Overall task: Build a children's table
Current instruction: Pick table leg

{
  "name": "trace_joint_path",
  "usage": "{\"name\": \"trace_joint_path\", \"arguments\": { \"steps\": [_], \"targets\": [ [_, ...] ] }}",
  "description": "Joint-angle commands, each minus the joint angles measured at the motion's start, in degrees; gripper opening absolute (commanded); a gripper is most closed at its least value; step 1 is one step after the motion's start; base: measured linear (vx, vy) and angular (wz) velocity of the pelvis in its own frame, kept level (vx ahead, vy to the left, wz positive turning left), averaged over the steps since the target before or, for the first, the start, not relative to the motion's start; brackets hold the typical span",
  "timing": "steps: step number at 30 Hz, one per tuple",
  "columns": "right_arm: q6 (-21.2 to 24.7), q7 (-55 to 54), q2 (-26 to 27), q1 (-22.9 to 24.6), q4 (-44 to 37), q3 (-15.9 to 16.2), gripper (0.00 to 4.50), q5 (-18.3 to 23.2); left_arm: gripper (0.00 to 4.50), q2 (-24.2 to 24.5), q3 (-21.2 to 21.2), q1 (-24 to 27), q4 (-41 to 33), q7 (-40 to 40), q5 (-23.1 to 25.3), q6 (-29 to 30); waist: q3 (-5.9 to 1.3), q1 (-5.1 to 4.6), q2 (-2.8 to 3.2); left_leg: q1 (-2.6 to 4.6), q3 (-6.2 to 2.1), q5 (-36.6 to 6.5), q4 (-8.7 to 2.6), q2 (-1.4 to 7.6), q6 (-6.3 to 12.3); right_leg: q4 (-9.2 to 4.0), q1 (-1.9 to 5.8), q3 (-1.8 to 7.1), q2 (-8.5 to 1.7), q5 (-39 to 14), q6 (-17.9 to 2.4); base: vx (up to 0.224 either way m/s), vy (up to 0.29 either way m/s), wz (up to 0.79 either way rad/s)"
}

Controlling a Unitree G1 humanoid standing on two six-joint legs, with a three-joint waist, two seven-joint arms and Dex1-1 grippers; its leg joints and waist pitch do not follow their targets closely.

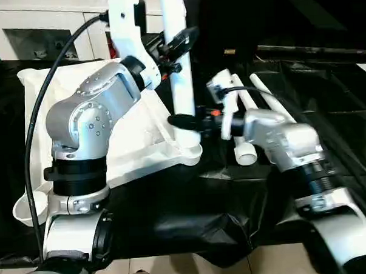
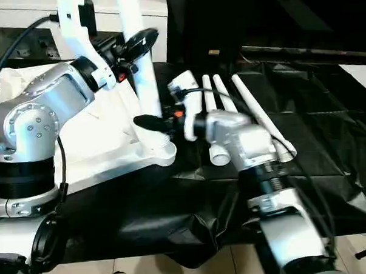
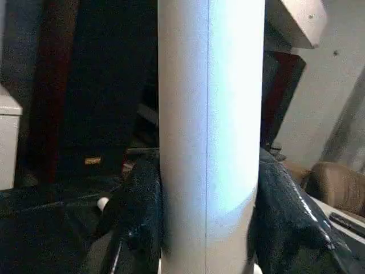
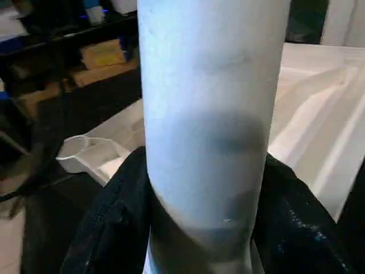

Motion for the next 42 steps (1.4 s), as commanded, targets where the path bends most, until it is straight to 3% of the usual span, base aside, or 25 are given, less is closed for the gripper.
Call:
{"name": "trace_joint_path", "arguments": {
  "steps": [1, 5, 11, 21, 22, 27, 34, 42],
  "targets": [
    [0.8, 3.9, -1.3, 0.2, -2.3, -1.7, 1.94, 2.7, 1.75, 1.0, -0.7, -0.1, -0.7, -2.3, -0.1, 0.5, -4.8, 0.12, -0.09, 1.66, -0.61, -7.0, -3.68, 2.25, -1.55, -3.75, 2.99, 2.11, -3.69, -1.3, -11.2, 0.0, 0.0, 0.0],
    [1.2, 8.0, -3.1, 0.6, -3.3, -1.7, 1.93, 3.9, 1.75, 1.9, -0.7, 1.1, -0.9, -6.1, -1.9, 1.0, -4.73, 0.06, 0.0, 1.63, -0.61, -8.0, -3.69, 2.25, -1.7, -3.96, 2.96, 2.11, -3.73, -3.1, -11.2, 0.0, 0.0, 0.0],
    [3.3, 11.9, -5.4, 1.0, -5.9, -1.7, 1.93, 6.4, 1.75, 2.8, -0.6, 2.5, -1.8, -9.3, -5.2, 2.8, -4.81, 0.09, 0.13, 1.68, -0.63, -7.5, -3.63, 2.27, -1.55, -3.69, 2.98, 2.06, -3.6, -1.4, -12.1, 0.0, 0.0, 0.0],
    [1.9, 12.0, -6.1, 1.5, -7.7, -1.0, 1.93, 5.1, 1.75, 3.2, -0.8, 2.4, -0.1, -9.9, -5.6, 2.8, -4.79, 0.03, 0.07, 1.74, -0.63, -8.2, -3.65, 2.29, -2.02, -3.87, 2.95, 2.08, -3.63, -2.4, -12.0, 0.0, 0.0, 0.0],
    [2.2, 11.9, -6.0, 1.5, -7.8, -0.9, 2.49, 5.2, 1.75, 3.6, -0.9, 2.3, 0.1, -10.4, -5.8, 2.8, -4.78, 0.04, 0.12, 1.72, -0.66, -8.2, -3.65, 2.27, -2.05, -3.82, 2.97, 2.07, -3.65, -2.5, -12.0, 0.0, 0.0, 0.0],
    [3.2, 13.1, -6.5, 1.1, -7.7, -1.0, 3.02, 5.8, 1.75, 4.6, -1.3, 2.3, 0.1, -13.0, -6.6, 3.1, -4.8, 0.07, 0.25, 1.82, -0.61, -7.9, -3.63, 2.29, -1.74, -3.8, 2.85, 2.1, -3.6, -2.4, -11.9, 0.0, 0.0, 0.0],
    [2.4, 15.7, -8.4, 0.1, -6.8, -0.1, 3.15, 4.9, 1.75, 4.7, -0.6, 1.5, 2.5, -14.9, -7.3, 2.3, -4.75, 0.19, 0.2, 1.79, -0.66, -9.1, -3.7, 2.29, -2.23, -3.9, 2.95, 2.11, -3.69, -3.8, -11.8, 0.0, 0.0, 0.0],
    [4.6, 18.3, -9.6, -0.5, -5.6, 0.8, 3.15, 5.5, 1.75, 3.7, 0.4, 1.3, 1.4, -17.0, -10.1, 2.1, -4.8, 0.18, 0.11, 1.71, -0.6, -8.3, -3.53, 2.26, -1.33, -3.77, 2.99, 2.06, -3.7, -2.4, -13.1, 0.0, 0.0, 0.0]
  ]
}}
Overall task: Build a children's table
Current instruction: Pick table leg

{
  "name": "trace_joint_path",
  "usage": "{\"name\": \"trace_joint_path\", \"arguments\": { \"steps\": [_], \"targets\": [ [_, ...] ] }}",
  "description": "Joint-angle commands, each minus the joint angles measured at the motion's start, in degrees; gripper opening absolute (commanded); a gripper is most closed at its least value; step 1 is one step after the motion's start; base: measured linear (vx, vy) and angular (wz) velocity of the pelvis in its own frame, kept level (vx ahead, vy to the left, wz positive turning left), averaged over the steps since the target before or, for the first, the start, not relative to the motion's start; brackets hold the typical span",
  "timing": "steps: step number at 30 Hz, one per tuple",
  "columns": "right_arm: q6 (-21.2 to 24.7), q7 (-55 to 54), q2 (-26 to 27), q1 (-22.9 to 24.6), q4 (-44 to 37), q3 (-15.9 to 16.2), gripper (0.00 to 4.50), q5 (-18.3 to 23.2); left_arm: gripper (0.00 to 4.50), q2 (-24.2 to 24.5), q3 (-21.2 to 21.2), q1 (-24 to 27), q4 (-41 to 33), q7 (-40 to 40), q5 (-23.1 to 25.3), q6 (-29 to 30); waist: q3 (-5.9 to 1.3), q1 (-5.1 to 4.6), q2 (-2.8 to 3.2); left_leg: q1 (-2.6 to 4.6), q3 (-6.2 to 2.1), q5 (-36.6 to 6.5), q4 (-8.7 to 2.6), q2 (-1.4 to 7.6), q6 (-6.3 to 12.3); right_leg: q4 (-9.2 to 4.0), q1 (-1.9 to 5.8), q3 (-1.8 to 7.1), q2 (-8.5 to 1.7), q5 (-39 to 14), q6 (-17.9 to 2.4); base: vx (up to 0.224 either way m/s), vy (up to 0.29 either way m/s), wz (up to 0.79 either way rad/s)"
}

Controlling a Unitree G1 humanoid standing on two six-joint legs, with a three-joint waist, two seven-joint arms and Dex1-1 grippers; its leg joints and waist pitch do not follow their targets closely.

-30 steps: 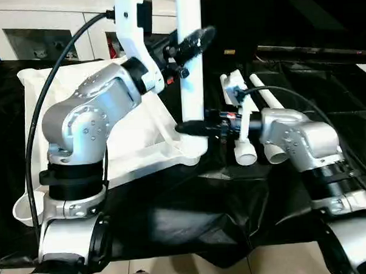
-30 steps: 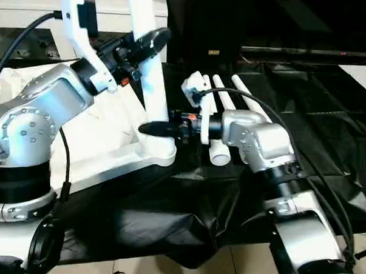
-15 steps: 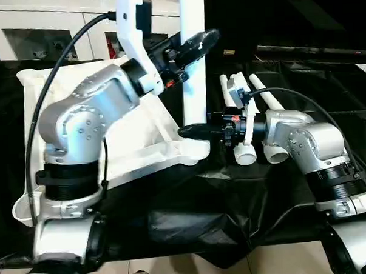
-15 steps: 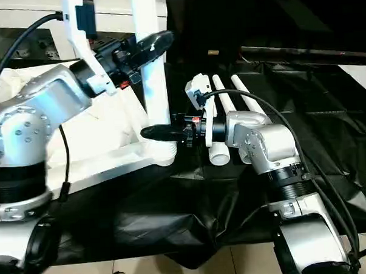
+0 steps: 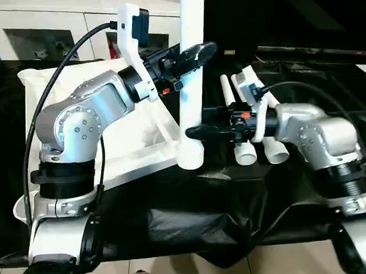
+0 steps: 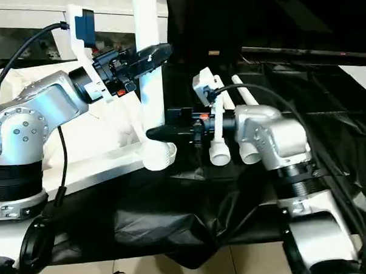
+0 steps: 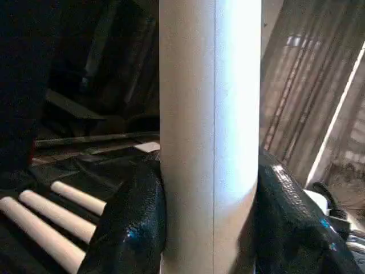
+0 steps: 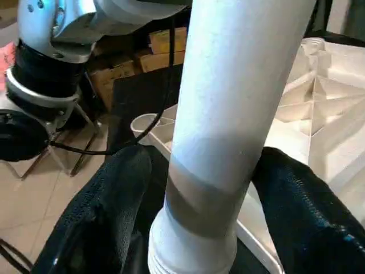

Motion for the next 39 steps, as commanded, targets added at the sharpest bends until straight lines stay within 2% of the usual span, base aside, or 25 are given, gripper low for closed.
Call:
{"name": "trace_joint_path", "arguments": {
  "steps": [1, 7, 17, 19, 30, 39],
  "targets": [
    [0.6, 1.0, -0.3, -1.1, 0.3, 0.2, 3.15, 1.1, 1.75, -0.5, 0.1, -0.7, -1.0, -0.5, -0.7, -0.1, -4.78, 0.11, 0.13, 1.69, -0.59, -8.3, -3.59, 2.26, -1.33, -3.8, 2.96, 2.06, -3.7, -2.4, -13.1, 0.0, 0.0, 0.0],
    [2.5, 1.9, 0.1, -1.6, 1.8, 0.1, 3.15, 2.0, 1.75, -1.0, -0.6, -0.4, -1.7, -1.2, -1.1, -0.3, -4.77, 0.19, 0.11, 1.77, -0.63, -8.8, -3.65, 2.36, -1.42, -3.9, 2.93, 2.07, -3.76, -3.7, -12.9, 0.0, 0.0, 0.0],
    [3.9, 2.6, 0.5, -1.5, 2.3, 0.8, 3.15, 2.5, 1.75, -1.5, -0.7, -0.5, -2.2, -1.6, -1.3, -0.6, -4.82, 0.22, 0.12, 1.72, -0.61, -8.0, -3.57, 2.34, -1.32, -3.75, 2.97, 2.07, -3.73, -2.2, -13.2, 0.0, 0.0, 0.0],
    [4.0, 2.6, 0.8, -1.4, 2.3, 0.9, 2.86, 2.4, 1.75, -1.5, -0.8, -0.5, -2.4, -1.8, -1.4, -0.4, -4.81, 0.25, 0.18, 1.69, -0.62, -8.2, -3.6, 2.32, -1.45, -3.8, 2.97, 2.07, -3.75, -2.6, -13.1, 0.0, 0.0, 0.0],
    [3.9, 2.6, 0.9, -1.5, 2.7, 1.2, 1.94, 2.0, 1.75, -1.5, -1.3, -0.3, -3.2, -2.4, -1.8, 0.1, -4.84, 0.41, 0.15, 1.73, -0.63, -8.1, -3.61, 2.34, -1.69, -3.74, 2.97, 2.05, -3.73, -2.3, -12.9, 0.0, 0.0, 0.0],
    [3.5, 3.1, 1.0, -1.4, 2.8, 1.7, 1.87, 1.7, 1.75, -1.8, -1.2, -0.5, -3.1, -2.5, -2.5, 0.3, -4.81, 0.68, 0.15, 1.77, -0.61, -8.4, -3.61, 2.34, -1.81, -3.82, 2.88, 2.08, -3.72, -3.0, -12.6, 0.0, 0.0, 0.0]
  ]
}}
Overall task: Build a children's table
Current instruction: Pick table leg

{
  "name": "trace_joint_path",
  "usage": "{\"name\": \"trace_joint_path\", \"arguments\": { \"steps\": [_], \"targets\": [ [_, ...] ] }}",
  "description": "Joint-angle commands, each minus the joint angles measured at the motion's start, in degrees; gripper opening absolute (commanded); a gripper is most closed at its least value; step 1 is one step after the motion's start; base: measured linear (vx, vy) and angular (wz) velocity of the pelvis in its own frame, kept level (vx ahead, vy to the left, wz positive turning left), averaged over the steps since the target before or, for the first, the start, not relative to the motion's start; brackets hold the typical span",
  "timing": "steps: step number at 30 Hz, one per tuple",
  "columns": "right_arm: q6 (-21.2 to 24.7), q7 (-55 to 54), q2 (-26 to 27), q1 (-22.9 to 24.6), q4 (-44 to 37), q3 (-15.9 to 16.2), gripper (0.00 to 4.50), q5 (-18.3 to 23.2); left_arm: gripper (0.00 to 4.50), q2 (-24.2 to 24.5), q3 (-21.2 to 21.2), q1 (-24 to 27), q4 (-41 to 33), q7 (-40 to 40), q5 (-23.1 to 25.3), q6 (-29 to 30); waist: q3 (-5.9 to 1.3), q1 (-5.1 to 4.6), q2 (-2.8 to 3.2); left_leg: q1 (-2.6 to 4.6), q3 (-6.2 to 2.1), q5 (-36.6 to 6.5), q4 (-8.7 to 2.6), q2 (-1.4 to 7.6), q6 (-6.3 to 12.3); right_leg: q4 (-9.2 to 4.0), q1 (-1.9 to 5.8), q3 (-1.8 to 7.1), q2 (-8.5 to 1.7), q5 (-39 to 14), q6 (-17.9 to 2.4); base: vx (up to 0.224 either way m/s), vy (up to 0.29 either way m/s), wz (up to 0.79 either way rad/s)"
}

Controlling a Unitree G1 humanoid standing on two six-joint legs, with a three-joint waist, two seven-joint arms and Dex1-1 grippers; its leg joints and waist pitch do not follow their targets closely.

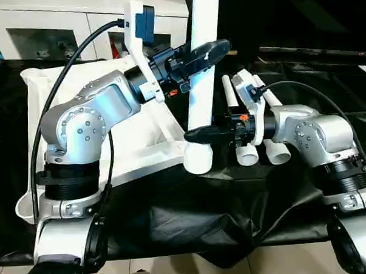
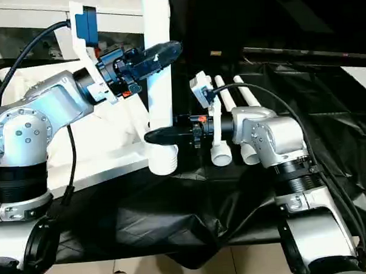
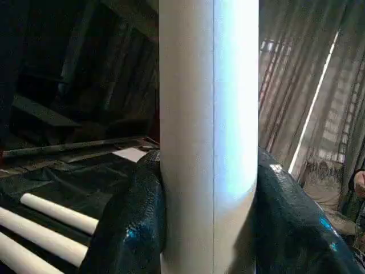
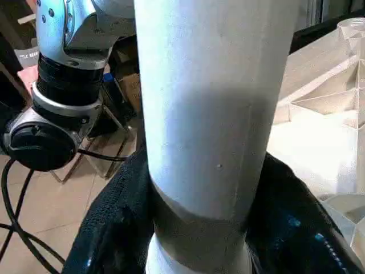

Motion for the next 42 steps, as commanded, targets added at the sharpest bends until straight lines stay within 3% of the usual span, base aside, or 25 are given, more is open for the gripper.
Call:
{"name": "trace_joint_path", "arguments": {
  "steps": [1, 7, 18, 19, 21, 24, 37, 38, 42],
  "targets": [
    [-0.4, 0.7, -0.2, -0.9, 0.5, 0.8, 2.22, -0.3, 1.75, -0.4, -0.5, -0.5, -1.7, -0.5, -1.1, 0.2, -4.82, -0.02, 0.18, 1.77, -0.64, -8.5, -3.65, 2.36, -1.87, -3.81, 2.87, 2.08, -3.73, -3.0, -12.5, 0.0, 0.0, 0.0],
    [-0.6, 0.4, 0.0, -0.7, 0.4, 1.0, 2.9, -0.7, 1.75, 0.2, -1.3, -0.1, -2.7, -2.2, -1.8, 0.9, -4.87, 0.03, 0.26, 1.8, -0.65, -8.2, -3.63, 2.37, -2.02, -3.69, 2.85, 2.03, -3.71, -2.2, -13.0, 0.0, 0.0, 0.0],
    [-0.2, 0.7, 0.0, -0.7, 0.4, 0.9, 2.99, -0.4, 1.75, 1.1, -2.2, 0.6, -4.0, -3.9, -2.4, 1.6, -4.81, -0.02, 0.44, 1.79, -0.7, -9.4, -3.75, 2.35, -2.51, -3.81, 2.89, 2.06, -3.67, -3.2, -12.5, 0.0, 0.0, 0.0],
    [-0.1, 0.8, -0.1, -0.6, 0.3, 0.8, 2.62, -0.2, 1.75, 1.0, -2.2, 0.6, -4.1, -4.0, -2.4, 1.7, -4.85, -0.01, 0.45, 1.82, -0.69, -9.3, -3.73, 2.36, -2.51, -3.79, 2.89, 2.06, -3.67, -3.0, -12.5, 0.0, 0.0, 0.0],
    [0.1, 1.0, -0.1, -0.6, 0.2, 0.8, 2.62, -0.1, 1.75, 1.0, -2.2, 0.6, -4.0, -4.0, -2.3, 1.7, -4.86, -0.02, 0.49, 1.82, -0.7, -9.3, -3.7, 2.35, -2.41, -3.76, 2.88, 2.06, -3.63, -2.5, -12.7, 0.0, 0.0, 0.0],
    [0.2, 1.3, -0.1, -0.5, 0.0, 0.8, 2.2, 0.1, 1.75, 0.8, -2.1, 0.4, -3.8, -4.0, -2.3, 1.7, -4.89, -0.04, 0.47, 1.77, -0.71, -8.8, -3.68, 2.34, -2.32, -3.67, 2.93, 2.04, -3.63, -1.9, -12.8, 0.0, 0.0, 0.0],
    [0.1, 1.8, 0.0, 0.2, -0.5, 0.3, 1.95, 0.6, 1.75, 0.4, -2.0, 0.4, -3.8, -3.4, -2.7, 2.4, -4.89, 0.01, 0.53, 1.82, -0.71, -9.0, -3.65, 2.34, -2.31, -3.67, 2.89, 2.05, -3.61, -1.9, -13.1, 0.0, 0.0, 0.0],
    [-0.2, 1.3, 0.1, 0.3, -0.5, 0.0, 1.95, 0.5, 2.31, 0.5, -2.0, 0.4, -3.9, -3.4, -2.7, 2.5, -4.87, 0.0, 0.52, 1.82, -0.69, -9.1, -3.66, 2.31, -2.35, -3.71, 2.91, 2.04, -3.64, -2.0, -13.1, 0.0, 0.0, 0.0],
    [-0.6, -0.5, 0.8, 1.1, -0.8, -1.3, 1.95, 0.8, 2.55, -0.3, -0.3, 0.7, -3.7, -2.1, -3.3, 1.7, -4.9, 0.01, 0.7, 1.81, -0.74, -9.2, -3.66, 2.35, -2.53, -3.65, 2.9, 2.03, -3.67, -1.8, -13.2, 0.0, 0.0, 0.0]
  ]
}}
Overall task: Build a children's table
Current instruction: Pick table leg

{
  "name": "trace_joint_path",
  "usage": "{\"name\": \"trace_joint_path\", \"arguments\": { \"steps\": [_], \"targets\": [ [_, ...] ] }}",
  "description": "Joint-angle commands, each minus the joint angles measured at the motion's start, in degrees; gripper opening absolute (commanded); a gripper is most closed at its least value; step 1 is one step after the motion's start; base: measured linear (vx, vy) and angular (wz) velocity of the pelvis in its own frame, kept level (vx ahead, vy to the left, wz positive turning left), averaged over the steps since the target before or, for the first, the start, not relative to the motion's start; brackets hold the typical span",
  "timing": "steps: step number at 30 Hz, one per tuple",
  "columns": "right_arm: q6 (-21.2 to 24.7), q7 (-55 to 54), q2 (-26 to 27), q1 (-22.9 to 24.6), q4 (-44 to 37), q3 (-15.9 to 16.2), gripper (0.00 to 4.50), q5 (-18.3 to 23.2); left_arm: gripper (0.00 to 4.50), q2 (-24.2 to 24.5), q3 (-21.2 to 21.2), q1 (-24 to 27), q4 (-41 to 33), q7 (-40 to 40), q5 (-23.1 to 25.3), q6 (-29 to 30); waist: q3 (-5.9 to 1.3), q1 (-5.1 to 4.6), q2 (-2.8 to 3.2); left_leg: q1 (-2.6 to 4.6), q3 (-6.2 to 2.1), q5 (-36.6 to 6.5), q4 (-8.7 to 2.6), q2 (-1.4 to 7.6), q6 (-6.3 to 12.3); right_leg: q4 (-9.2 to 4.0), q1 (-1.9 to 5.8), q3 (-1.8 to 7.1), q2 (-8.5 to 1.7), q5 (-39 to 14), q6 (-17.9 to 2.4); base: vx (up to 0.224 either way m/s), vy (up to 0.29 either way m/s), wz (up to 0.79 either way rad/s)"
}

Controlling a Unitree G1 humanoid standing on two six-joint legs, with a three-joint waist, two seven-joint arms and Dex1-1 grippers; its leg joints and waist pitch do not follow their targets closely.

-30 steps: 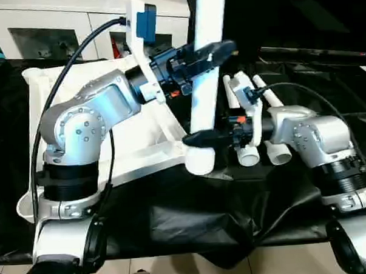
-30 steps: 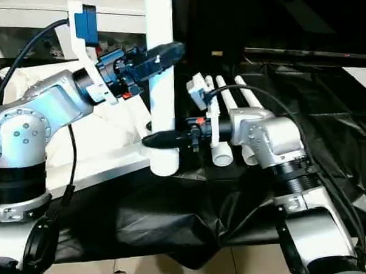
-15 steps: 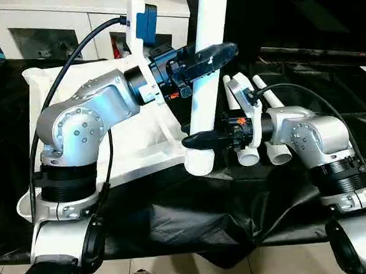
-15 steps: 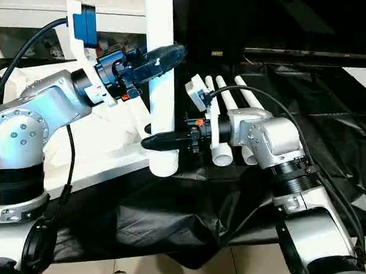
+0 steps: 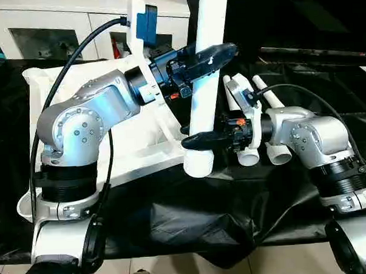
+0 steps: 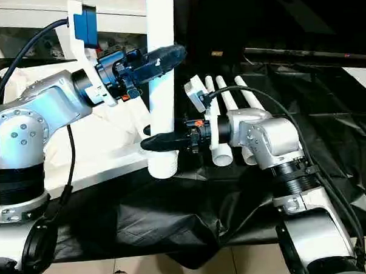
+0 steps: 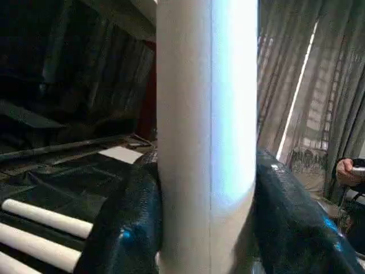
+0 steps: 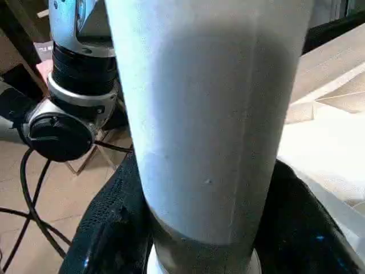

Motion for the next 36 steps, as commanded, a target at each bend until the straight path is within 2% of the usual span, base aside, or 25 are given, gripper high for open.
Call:
{"name": "trace_joint_path", "arguments": {
  "steps": [1, 8, 9, 11, 12, 16, 17, 18, 19, 20, 21, 22, 23, 24, 26, 27, 28, 29, 30, 31, 32, 33, 34, 35, 36],
  "targets": [
    [-0.6, -2.7, 0.2, 1.0, -0.3, -3.0, 1.94, 0.8, 2.63, -1.2, 0.7, 0.7, -1.0, 0.6, -1.5, -1.1, -4.9, -0.07, 0.63, 1.8, -0.72, -9.3, -3.66, 2.35, -2.55, -3.69, 2.88, 2.04, -3.66, -1.7, -13.3, 0.0, 0.0, 0.0],
    [-2.0, -7.9, 1.4, 3.0, -1.6, -6.7, 1.93, 1.3, 2.95, -4.0, 4.4, 2.7, -1.6, 2.7, -0.2, -9.0, -4.97, -0.02, 0.63, 1.83, -0.8, -9.7, -3.79, 2.39, -2.88, -3.83, 2.99, 2.01, -3.68, -1.9, -12.6, 0.0, 0.0, 0.0],
    [-2.7, -10.6, 1.8, 3.8, -2.5, -8.4, 1.92, 1.4, 2.95, -4.4, 6.0, 3.0, -1.1, 4.5, 0.3, -10.4, -4.96, 0.03, 0.84, 1.85, -0.82, -9.8, -3.79, 2.4, -3.0, -3.85, 2.93, 2.02, -3.7, -1.8, -12.6, 0.0, 0.0, 0.0],
    [-3.6, -13.2, 2.0, 4.7, -3.5, -10.1, 1.91, 1.2, 2.95, -4.0, 7.2, 3.5, -0.9, 6.0, 1.2, -11.5, -4.87, 0.13, 0.61, 1.8, -0.82, -9.8, -3.88, 2.47, -3.15, -3.91, 2.92, 2.08, -3.77, -1.9, -12.2, 0.0, 0.0, 0.0],
    [-3.3, -17.0, 2.1, 6.3, -5.9, -13.3, 1.91, 1.8, 2.95, -2.1, 8.4, 5.2, -1.1, 7.5, 3.1, -12.2, -4.87, 0.01, 0.35, 1.81, -0.8, -9.8, -3.94, 2.33, -3.23, -3.96, 2.93, 2.04, -3.62, -2.7, -11.4, 0.0, 0.0, 0.0],
    [-1.7, -20.5, 1.2, 10.6, -11.4, -16.6, 1.91, 2.8, 2.95, 2.5, 7.2, 11.7, -4.4, 7.6, 7.6, -12.8, -4.87, 0.06, 0.55, 1.91, -0.88, -9.2, -4.16, 2.55, -3.11, -3.94, 2.78, 2.08, -3.61, -3.9, -9.0, 0.0, 0.0, 0.0],
    [-3.2, -24.0, 1.7, 12.1, -13.1, -16.9, 1.91, 0.8, 2.95, 4.3, 5.9, 14.7, -5.3, 9.2, 12.3, -15.0, -4.86, -0.04, 0.58, 1.92, -0.84, -9.1, -4.15, 2.47, -3.19, -3.93, 2.69, 2.06, -3.5, -4.0, -8.8, 0.0, 0.0, 0.0],
    [-4.9, -26.8, 2.2, 12.6, -13.5, -16.9, 1.9, -1.1, 2.95, 5.2, 4.7, 16.5, -5.6, 10.8, 16.3, -17.3, -4.8, -0.34, 0.99, 1.99, -0.92, -10.3, -4.34, 2.5, -3.77, -4.21, 2.44, 2.04, -3.42, -5.2, -8.1, 0.0, 0.0, 0.0],
    [-7.3, -33.5, 4.0, 12.8, -13.0, -17.2, 1.9, -4.9, 2.95, 6.0, 3.4, 19.0, -5.9, 15.1, 20.7, -17.3, -4.84, -0.13, 2.3, 2.25, -1.09, -11.5, -4.35, 2.6, -4.38, -4.24, 2.11, 2.07, -3.56, -6.3, -7.8, 0.0, 0.0, 0.0],
    [-7.4, -33.8, 4.1, 12.8, -12.9, -17.2, 1.9, -5.0, 2.95, 6.0, 3.3, 19.1, -5.9, 15.3, 20.9, -17.3, -4.57, -0.92, 1.47, 1.99, -1.01, -12.8, -4.61, 2.49, -5.4, -4.51, 2.1, 2.09, -3.41, -7.7, -7.3, 0.0, 0.0, 0.0],
    [-13.2, -47.4, 7.0, 15.0, -13.4, -15.5, 1.9, -15.4, 2.95, 5.4, 2.4, 25.5, -6.9, 24.1, 29.0, -19.5, -4.69, -0.96, 2.21, 2.3, -1.16, -13.9, -4.66, 2.75, -6.7, -4.68, 1.74, 2.1, -3.63, -9.1, -6.9, 0.0, 0.0, 0.0],
    [-13.2, -47.4, 7.0, 15.0, -13.4, -15.5, 1.9, -15.4, 2.95, 5.4, 2.4, 25.5, -6.9, 24.1, 29.0, -19.5, -4.42, -1.41, 1.78, 1.96, -1.15, -14.1, -4.79, 2.6, -7.07, -4.77, 1.88, 2.09, -3.53, -9.7, -6.6, 0.0, 0.0, 0.0],
    [-15.0, -48.4, 6.3, 17.1, -14.8, -13.0, 1.9, -18.5, 2.95, 4.9, 1.2, 28.3, -7.6, 27.7, 33.2, -22.5, -4.54, -1.24, 2.21, 2.43, -1.09, -16.7, -4.69, 2.44, -7.04, -5.26, 1.84, 2.17, -3.51, -12.5, -5.5, 0.0, 0.0, 0.0],
    [-14.1, -49.1, 6.8, 18.0, -15.6, -13.4, 1.9, -18.0, 2.95, 4.9, 0.7, 29.4, -7.9, 28.9, 34.6, -23.1, -4.63, -1.36, 2.51, 2.62, -1.1, -18.0, -4.62, 2.29, -6.46, -5.25, 1.75, 2.38, -3.38, -13.6, -5.3, 0.0, 0.0, 0.0],
    [-11.5, -51.8, 9.3, 20.5, -18.1, -15.6, 1.9, -15.8, 2.95, 2.4, 1.3, 32.3, -8.9, 34.8, 37.3, -23.5, -4.48, -1.66, 2.62, 2.3, -1.33, -18.7, -4.97, 2.49, -5.6, -5.32, 1.84, 2.33, -3.04, -12.7, -5.3, 0.0, 0.0, 0.0],
    [-11.5, -52.1, 9.6, 21.0, -18.7, -15.7, 1.9, -15.6, 2.95, 0.8, 2.4, 32.6, -9.1, 36.7, 37.3, -23.4, -4.55, -2.1, 2.85, 2.76, -2.07, -20.6, -5.14, 3.05, -7.05, -5.03, 1.67, 1.64, -2.02, -11.4, -6.0, 0.0, 0.0, 0.0],
    [-12.3, -52.1, 9.6, 22.3, -19.3, -14.6, 1.9, -16.4, 2.95, -0.3, 2.9, 33.3, -9.2, 37.8, 37.4, -23.4, -4.55, -2.1, 2.85, 2.76, -2.07, -20.6, -5.14, 3.05, -7.05, -5.03, 1.67, 1.64, -2.02, -11.4, -6.0, 0.0, 0.0, 0.0],
    [-12.9, -52.1, 9.6, 23.2, -19.7, -13.8, 1.9, -17.0, 2.95, -0.7, 3.0, 33.7, -9.3, 38.2, 37.6, -23.6, -4.45, -2.9, 3.49, 3.64, -3.79, -24.4, -5.98, 4.92, -7.72, -4.95, 1.58, 0.37, -0.49, -7.7, -7.2, 0.0, 0.0, 0.0],
    [-12.3, -53.1, 10.3, 24.2, -19.6, -12.8, 1.9, -17.6, 2.95, -1.1, 2.4, 34.2, -9.0, 39.7, 39.8, -24.8, -4.31, -3.73, 4.88, 4.02, -6.09, -26.8, -8.18, 8.56, -6.15, -3.44, 1.53, -0.87, -0.29, -6.5, -7.8, 0.0, 0.0, 0.0],
    [-12.3, -53.1, 10.3, 24.2, -19.6, -12.8, 1.9, -17.6, 2.95, -1.1, 2.4, 34.2, -9.0, 39.7, 39.8, -24.8, -4.45, -3.84, 5.5, 4.31, -6.9, -28.3, -9.25, 10.46, -5.46, -2.16, 1.27, -1.5, -0.35, -5.7, -7.8, -0.018, -0.069, 0.05],
    [-15.0, -53.9, 10.0, 25.1, -18.4, -11.2, 1.9, -20.1, 2.95, -2.0, 1.6, 34.4, -9.1, 39.9, 39.8, -25.1, -4.43, -4.05, 4.87, 1.42, -10.41, -31.8, -10.76, 8.36, -2.73, 0.84, 2.86, -2.9, 0.08, -4.7, -8.8, -0.031, -0.115, 0.23],
    [-16.3, -54.7, 10.3, 25.4, -17.6, -10.8, 1.9, -21.0, 2.95, -1.9, 0.5, 34.7, -9.4, 40.0, 40.7, -25.4, -4.57, -5.59, 5.27, 1.76, -14.08, -33.1, -10.58, 6.14, 1.76, 1.59, 2.17, -2.71, 0.12, -9.4, -11.8, -0.031, -0.115, 0.23],
    [-16.5, -54.9, 10.4, 25.4, -17.5, -10.7, 1.9, -21.1, 2.95, -1.9, 0.2, 34.8, -9.4, 40.0, 40.9, -25.4, -4.54, -5.85, 4.94, 1.12, -15.0, -33.1, -10.57, 4.69, 2.78, 1.25, 2.58, -2.4, -0.25, -10.0, -14.3, -0.056, -0.169, 0.36],
    [-18.3, -56.0, 10.9, 25.4, -16.4, -10.4, 1.9, -22.0, 2.95, -2.1, -0.9, 35.2, -9.5, 40.2, 41.5, -25.7, -4.48, -5.7, 4.26, -1.54, -14.82, -31.3, -9.58, 0.22, 2.7, -1.38, 4.79, -2.16, -1.29, -13.8, -18.8, -0.035, -0.095, 0.18],
    [-18.2, -55.7, 11.2, 25.4, -16.0, -10.7, 1.9, -21.4, 2.95, -2.7, -0.9, 35.5, -9.3, 39.9, 40.8, -25.2, -4.39, -6.45, 3.47, 0.69, -12.28, -29.1, -6.98, 1.85, 1.7, -4.08, 2.8, -0.57, -2.06, -17.1, -19.7, -0.051, -0.209, 0.34]
  ]
}}
